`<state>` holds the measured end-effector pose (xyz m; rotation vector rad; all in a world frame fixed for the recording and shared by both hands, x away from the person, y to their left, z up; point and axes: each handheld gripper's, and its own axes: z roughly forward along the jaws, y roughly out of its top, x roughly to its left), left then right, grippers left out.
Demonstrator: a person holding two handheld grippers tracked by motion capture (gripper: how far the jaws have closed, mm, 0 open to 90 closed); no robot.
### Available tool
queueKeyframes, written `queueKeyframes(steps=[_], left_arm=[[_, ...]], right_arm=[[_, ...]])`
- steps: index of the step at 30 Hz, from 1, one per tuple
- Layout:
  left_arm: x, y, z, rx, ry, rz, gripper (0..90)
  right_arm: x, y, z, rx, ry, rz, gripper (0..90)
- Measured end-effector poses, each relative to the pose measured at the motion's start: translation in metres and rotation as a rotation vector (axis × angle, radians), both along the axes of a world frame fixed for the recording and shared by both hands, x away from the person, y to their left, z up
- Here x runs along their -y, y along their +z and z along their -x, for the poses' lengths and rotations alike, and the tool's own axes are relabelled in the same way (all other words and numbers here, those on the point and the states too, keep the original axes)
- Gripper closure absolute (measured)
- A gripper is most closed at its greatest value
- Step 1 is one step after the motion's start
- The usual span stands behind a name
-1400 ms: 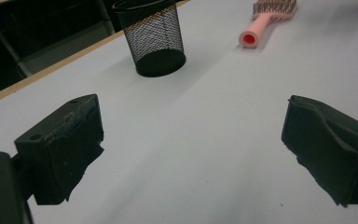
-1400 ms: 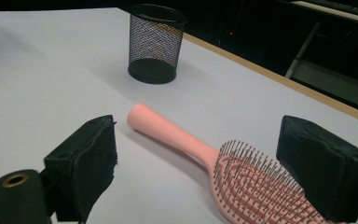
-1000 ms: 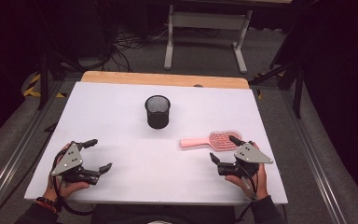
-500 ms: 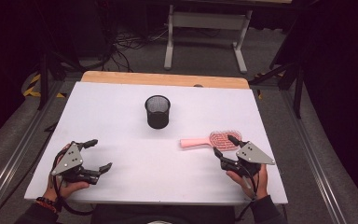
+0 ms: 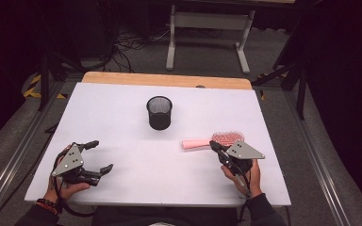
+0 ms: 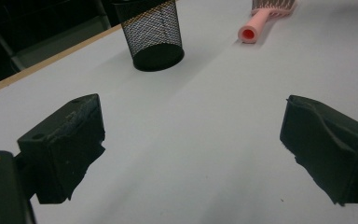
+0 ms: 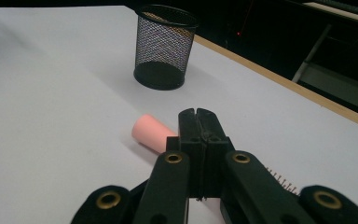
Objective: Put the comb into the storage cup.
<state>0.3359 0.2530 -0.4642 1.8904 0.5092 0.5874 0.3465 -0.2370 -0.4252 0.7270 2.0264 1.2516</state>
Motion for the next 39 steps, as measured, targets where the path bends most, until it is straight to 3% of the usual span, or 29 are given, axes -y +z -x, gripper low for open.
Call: queueKeyframes(steps=[13,22,34,39], left_arm=[[0.000,-0.001,-0.001,-0.005,-0.003,0.000,7.3],[0.001,-0.002,-0.001,-0.004,-0.003,-0.004,7.3],[0.000,-0.002,0.000,-0.003,-0.004,-0.012,7.6],[0.000,-0.002,-0.001,-0.004,-0.004,-0.013,7.6]], right_arm=[[-0.023,-0.001,-0.026,-0.035,0.004,-0.007,89.8],[-0.046,-0.009,-0.043,-0.080,0.009,0.036,89.9],[-0.077,-0.028,-0.064,-0.176,-0.007,0.141,89.9],[-0.085,-0.031,-0.067,-0.174,-0.011,0.152,89.9]])
